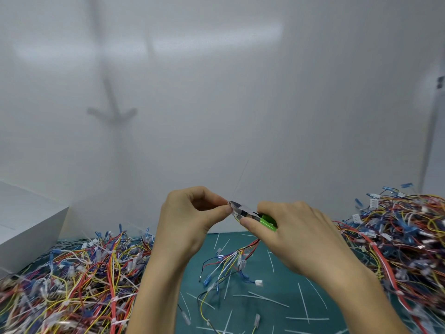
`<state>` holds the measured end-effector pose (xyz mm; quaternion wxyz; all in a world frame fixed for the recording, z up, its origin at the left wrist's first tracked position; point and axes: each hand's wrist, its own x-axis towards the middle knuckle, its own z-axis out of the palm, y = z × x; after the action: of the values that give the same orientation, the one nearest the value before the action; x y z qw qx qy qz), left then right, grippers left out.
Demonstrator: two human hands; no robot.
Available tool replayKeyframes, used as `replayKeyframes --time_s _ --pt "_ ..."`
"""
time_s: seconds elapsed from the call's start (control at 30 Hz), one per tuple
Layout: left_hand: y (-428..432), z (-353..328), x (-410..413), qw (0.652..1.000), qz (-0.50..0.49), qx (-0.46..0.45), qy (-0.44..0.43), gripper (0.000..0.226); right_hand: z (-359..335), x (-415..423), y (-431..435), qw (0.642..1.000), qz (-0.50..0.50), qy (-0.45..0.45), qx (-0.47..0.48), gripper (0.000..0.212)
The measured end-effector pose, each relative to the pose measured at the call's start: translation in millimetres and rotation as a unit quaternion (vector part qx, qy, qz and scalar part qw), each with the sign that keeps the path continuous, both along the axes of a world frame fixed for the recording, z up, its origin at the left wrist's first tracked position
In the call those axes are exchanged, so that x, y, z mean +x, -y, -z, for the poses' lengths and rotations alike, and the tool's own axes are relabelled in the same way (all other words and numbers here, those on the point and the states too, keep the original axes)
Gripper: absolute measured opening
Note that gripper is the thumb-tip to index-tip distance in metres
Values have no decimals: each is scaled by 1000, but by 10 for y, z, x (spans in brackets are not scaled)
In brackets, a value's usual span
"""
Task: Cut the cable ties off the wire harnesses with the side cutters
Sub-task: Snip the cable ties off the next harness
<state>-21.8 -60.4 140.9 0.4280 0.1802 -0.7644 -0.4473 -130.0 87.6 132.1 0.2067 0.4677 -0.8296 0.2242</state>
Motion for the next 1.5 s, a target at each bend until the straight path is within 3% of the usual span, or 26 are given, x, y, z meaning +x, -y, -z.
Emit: replayKeyframes --time_s 0.4,0.53,0.63,0.77,0.83,0.93,1.07,1.2,1.27,1.43,1.5 --pt "-7 5 -3 1000 -10 -2 0 11 14 34 29 1000 -1 15 -15 55" --pt "23 25 -19 1000 -19 18 -10 12 -18 22 42 994 1 89 -65 68" --pt "21 43 -36 998 -6 55 -26 13 -58 11 26 972 -43 213 -92 76" --pt "-26 48 -61 991 58 115 -41 8 -29 48 123 902 -121 384 -156 52" --pt "-79 44 -59 990 113 89 -16 4 12 70 189 879 -126 410 -207 43" --pt "-118 46 -58 984 170 44 17 8 56 50 239 872 -81 394 -278 31" --pt "-34 84 -41 974 205 18 95 34 62 -23 221 841 -70 422 -332 19" --pt "57 180 -94 979 152 30 132 24 14 -25 172 832 -85 416 -358 23" --pt "136 274 -150 974 91 -12 207 16 -18 -18 143 830 -101 412 -361 23" --pt "158 568 -235 874 88 -39 476 40 -42 -34 103 848 -115 390 -341 21" --pt "126 684 -275 824 88 -58 557 37 -35 -47 108 853 -123 387 -329 22"
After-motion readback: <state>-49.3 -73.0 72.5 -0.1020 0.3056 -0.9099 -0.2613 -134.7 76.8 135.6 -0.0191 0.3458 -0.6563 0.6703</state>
